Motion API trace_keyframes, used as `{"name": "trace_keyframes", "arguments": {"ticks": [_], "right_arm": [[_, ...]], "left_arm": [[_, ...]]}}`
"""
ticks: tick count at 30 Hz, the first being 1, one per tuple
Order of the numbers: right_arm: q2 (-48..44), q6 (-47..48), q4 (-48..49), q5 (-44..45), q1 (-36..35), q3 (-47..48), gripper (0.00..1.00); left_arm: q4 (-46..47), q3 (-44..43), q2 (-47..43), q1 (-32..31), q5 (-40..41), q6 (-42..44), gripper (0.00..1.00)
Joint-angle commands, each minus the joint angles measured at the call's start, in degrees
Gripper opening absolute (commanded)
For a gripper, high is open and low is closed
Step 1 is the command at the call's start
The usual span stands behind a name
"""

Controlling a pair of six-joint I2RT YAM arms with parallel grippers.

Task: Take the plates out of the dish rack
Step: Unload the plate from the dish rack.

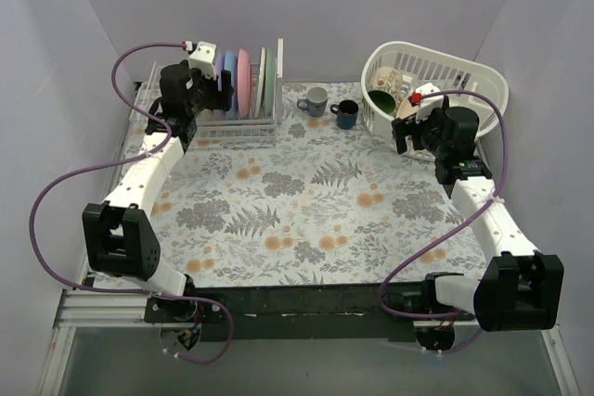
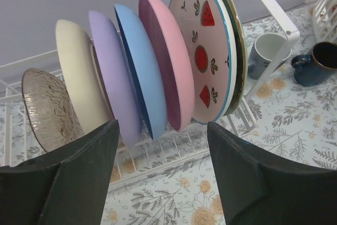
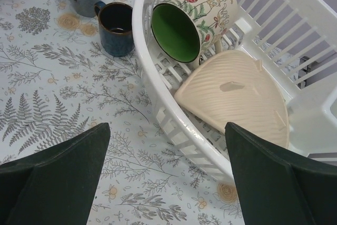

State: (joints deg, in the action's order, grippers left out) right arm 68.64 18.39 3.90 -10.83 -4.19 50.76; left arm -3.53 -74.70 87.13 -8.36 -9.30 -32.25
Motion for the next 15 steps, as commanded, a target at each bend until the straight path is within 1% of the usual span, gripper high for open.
{"name": "trace_keyframes", "arguments": {"ticks": [1, 4, 5, 9, 10, 11, 12, 15], "right_arm": [[0.2, 0.4, 1.3, -1.2, 0.1, -0.1, 0.98], [0.2, 0.6, 1.2, -1.3, 0.1, -0.4, 0.98], [0.1, 0.9, 1.3, -1.4, 0.1, -0.6, 0.98], [0.3, 1.2, 1.3, -1.6, 0.1, -0.9, 0.98], [0.4, 1.2, 1.2, -1.6, 0.1, -0.9, 0.98], [0.4, 1.3, 1.2, -1.6, 0.1, -1.0, 0.98], [0.5, 1.3, 1.3, -1.6, 0.1, -1.1, 0.98], [0.7, 1.4, 1.2, -1.7, 0.1, -1.1, 0.98]], "left_arm": [[-0.7, -4.1, 0.6, 1.3, 1.4, 3.5, 0.64], [-1.7, -6.0, 1.8, 3.7, -2.6, 3.2, 0.64], [-2.1, -6.8, 2.6, 4.4, -5.3, 3.2, 0.63], [-2.6, -8.4, 4.5, 8.3, -9.8, 2.9, 0.61], [-3.0, -8.9, 5.0, 8.3, -11.0, 2.5, 0.61], [-3.1, -9.6, 5.4, 10.4, -11.9, 2.2, 0.61], [-3.5, -11.0, 6.7, 12.2, -14.7, 2.1, 0.60], [-5.3, -13.5, 9.8, 15.5, -19.2, 1.0, 0.60]]}}
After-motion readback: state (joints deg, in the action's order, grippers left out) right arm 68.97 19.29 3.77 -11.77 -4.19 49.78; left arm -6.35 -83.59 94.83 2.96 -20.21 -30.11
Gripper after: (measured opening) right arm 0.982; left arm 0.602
